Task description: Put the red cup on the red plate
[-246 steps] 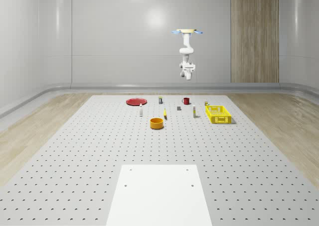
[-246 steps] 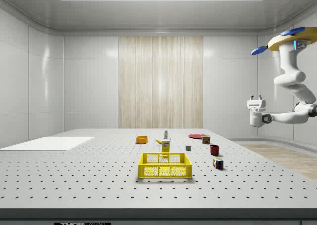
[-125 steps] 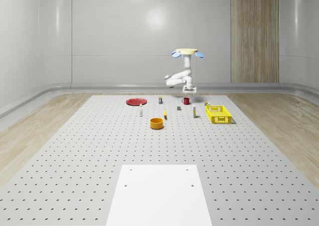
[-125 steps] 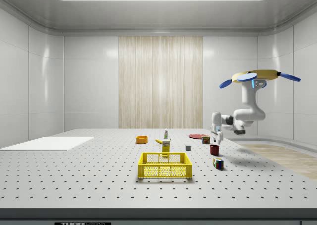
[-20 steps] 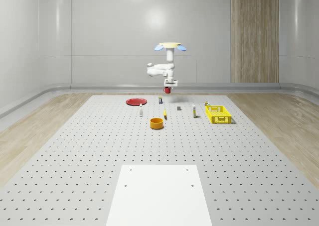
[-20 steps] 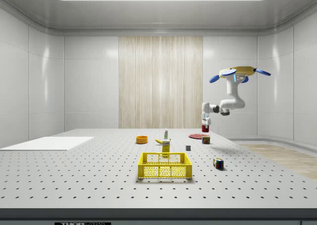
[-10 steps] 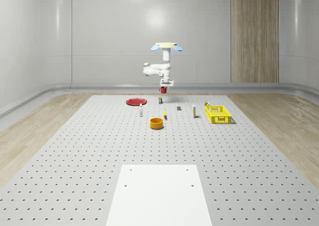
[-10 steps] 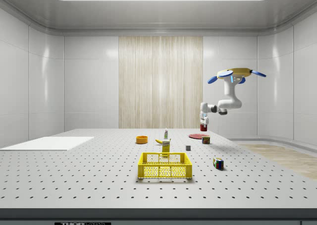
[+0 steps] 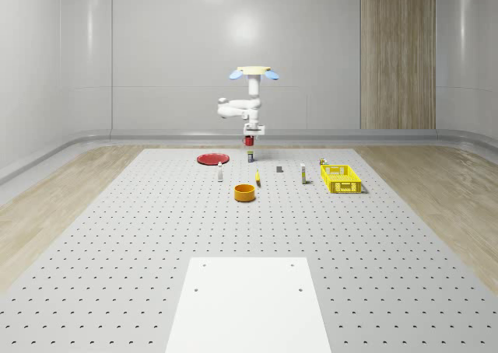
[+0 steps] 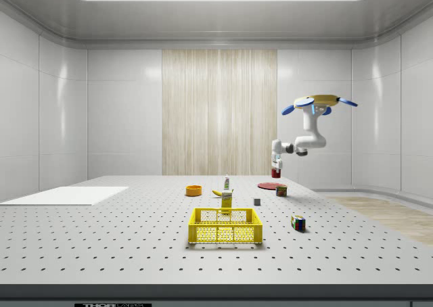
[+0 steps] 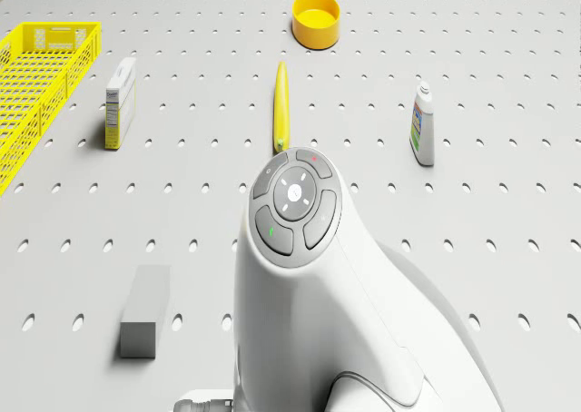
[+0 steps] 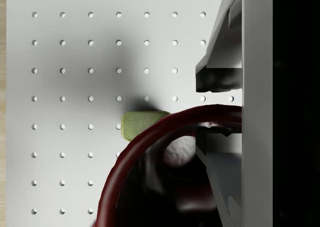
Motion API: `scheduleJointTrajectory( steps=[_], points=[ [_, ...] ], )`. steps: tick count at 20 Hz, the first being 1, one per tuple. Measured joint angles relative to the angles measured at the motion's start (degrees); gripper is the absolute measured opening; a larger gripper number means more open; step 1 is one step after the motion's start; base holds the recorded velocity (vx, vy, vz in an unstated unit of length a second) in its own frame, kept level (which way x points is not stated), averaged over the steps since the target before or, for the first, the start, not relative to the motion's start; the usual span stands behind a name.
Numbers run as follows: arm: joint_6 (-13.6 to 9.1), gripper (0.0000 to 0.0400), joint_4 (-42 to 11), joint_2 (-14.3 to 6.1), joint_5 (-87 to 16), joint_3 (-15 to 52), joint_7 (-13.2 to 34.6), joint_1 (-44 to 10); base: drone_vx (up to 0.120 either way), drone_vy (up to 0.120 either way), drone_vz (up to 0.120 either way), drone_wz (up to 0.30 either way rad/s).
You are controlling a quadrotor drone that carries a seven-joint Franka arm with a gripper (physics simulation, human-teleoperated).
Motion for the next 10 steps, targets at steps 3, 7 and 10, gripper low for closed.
scheduleJointTrajectory(
  steps=[3, 7, 10],
  points=[
    [0.2, 0.0099, 0.0, -0.2, 0.1, 0.0, 0.0, -0.1, 0.000, -0.120, 0.000, 0.000],
    [0.5, 0.0099, 0.0, -0.5, 0.2, 0.1, 0.1, -0.1, 0.000, -0.120, 0.000, 0.000],
    [0.7, 0.0099, 0.0, -0.7, 0.3, 0.1, 0.1, -0.2, 0.000, -0.120, 0.000, 0.000]
  ],
)
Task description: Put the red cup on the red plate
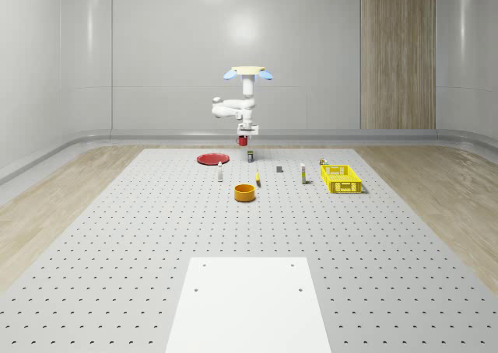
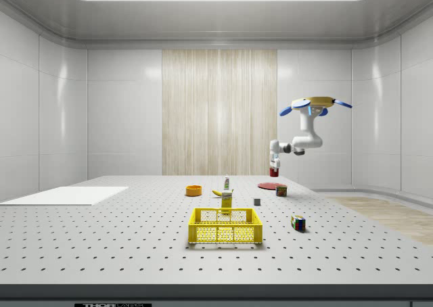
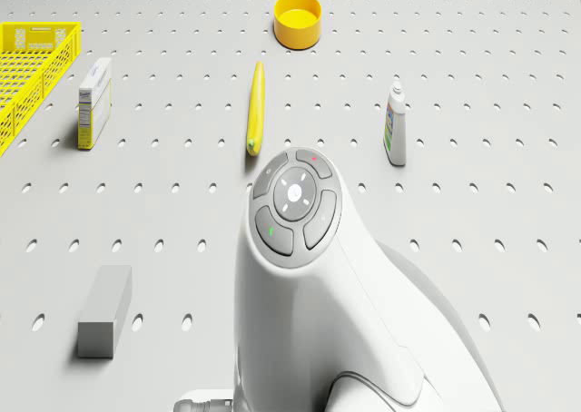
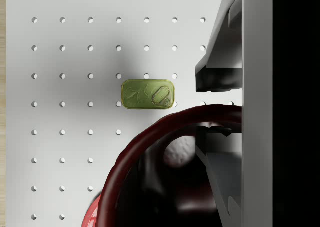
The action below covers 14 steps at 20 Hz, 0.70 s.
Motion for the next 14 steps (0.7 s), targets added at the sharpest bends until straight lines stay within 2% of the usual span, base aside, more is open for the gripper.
scheduleJointTrajectory(
  steps=[6, 9, 11, 14],
  points=[
    [0.4, 0.0099, 0.0, -0.4, 0.2, 0.1, 0.1, -0.1, 0.000, -0.120, 0.000, 0.000],
    [0.5, 0.0099, 0.0, -0.6, 0.2, 0.1, 0.1, -0.1, 0.000, -0.120, -0.107, 0.000],
    [0.6, 0.0099, 0.0, -0.7, 0.3, 0.1, 0.1, -0.2, 0.000, -0.120, -0.020, 0.000],
    [0.8, 0.0099, 0.0, -0.8, 0.3, 0.1, 0.2, -0.2, -0.120, -0.120, 0.000, 0.000]
  ],
)
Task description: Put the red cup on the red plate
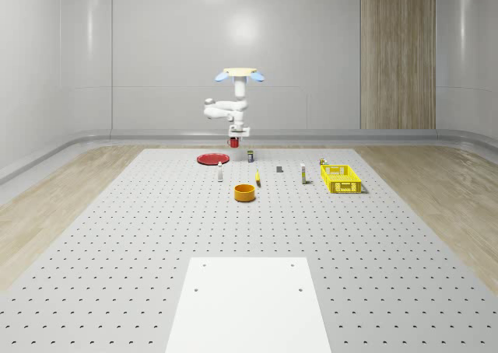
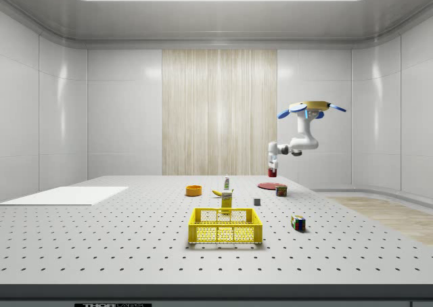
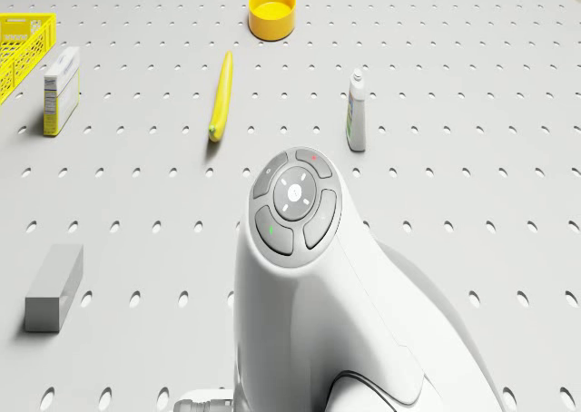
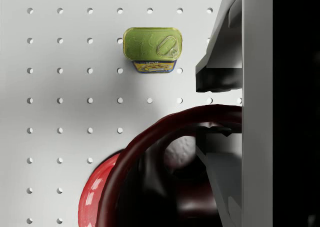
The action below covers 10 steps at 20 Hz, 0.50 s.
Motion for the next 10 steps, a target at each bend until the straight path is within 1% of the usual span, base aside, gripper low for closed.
scheduleJointTrajectory(
  steps=[2, 3, 4, 10],
  points=[
    [0.1, 0.0099, 0.0, -0.1, 0.0, 0.0, 0.0, 0.0, -0.120, -0.120, 0.000, 0.000],
    [0.1, 0.0099, 0.0, -0.2, 0.1, 0.0, 0.0, 0.0, 0.000, -0.120, 0.000, 0.000],
    [0.2, 0.0099, 0.0, -0.2, 0.1, 0.0, 0.0, 0.0, 0.000, -0.120, -0.080, 0.000],
    [0.5, 0.0099, 0.0, -0.5, 0.2, 0.1, 0.1, -0.1, 0.000, -0.120, -0.120, 0.000]
  ],
)
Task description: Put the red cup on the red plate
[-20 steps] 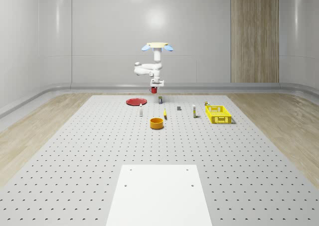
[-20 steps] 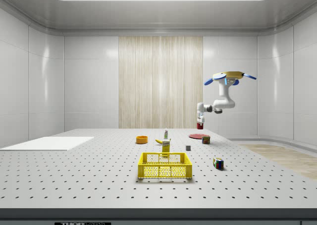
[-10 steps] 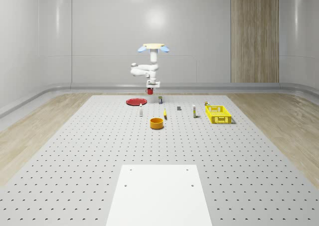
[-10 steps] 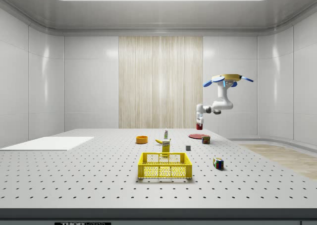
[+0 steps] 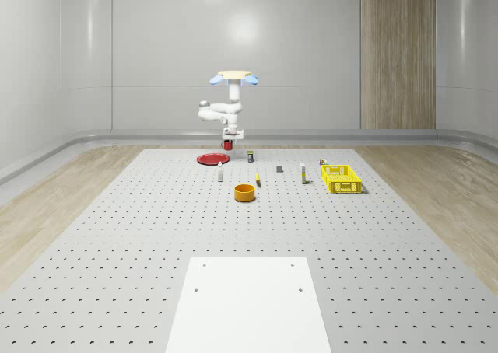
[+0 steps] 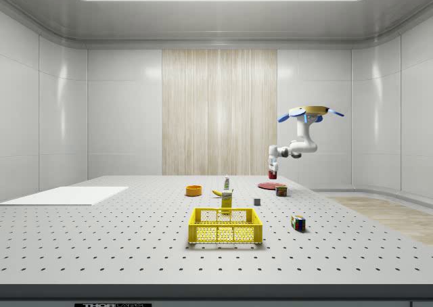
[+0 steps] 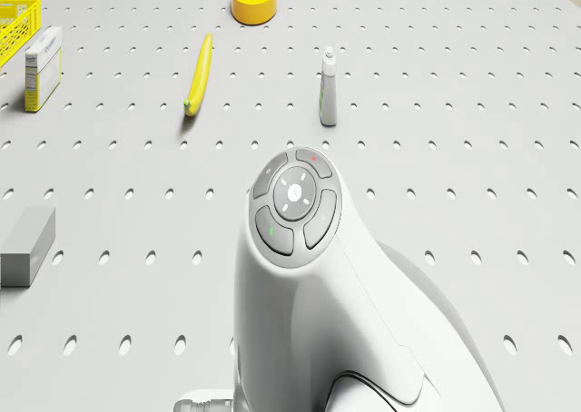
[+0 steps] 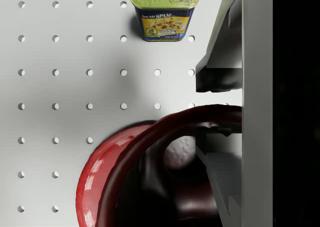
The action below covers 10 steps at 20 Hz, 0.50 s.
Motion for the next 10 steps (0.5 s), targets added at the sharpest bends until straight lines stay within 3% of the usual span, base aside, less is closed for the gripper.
scheduleJointTrajectory(
  steps=[3, 10],
  points=[
    [0.1, 0.0099, 0.0, -0.1, 0.1, 0.0, 0.0, 0.0, 0.000, -0.120, -0.107, 0.000],
    [0.4, 0.0099, 0.0, -0.4, 0.2, 0.1, 0.1, -0.1, -0.011, -0.120, 0.000, 0.000]
  ],
)
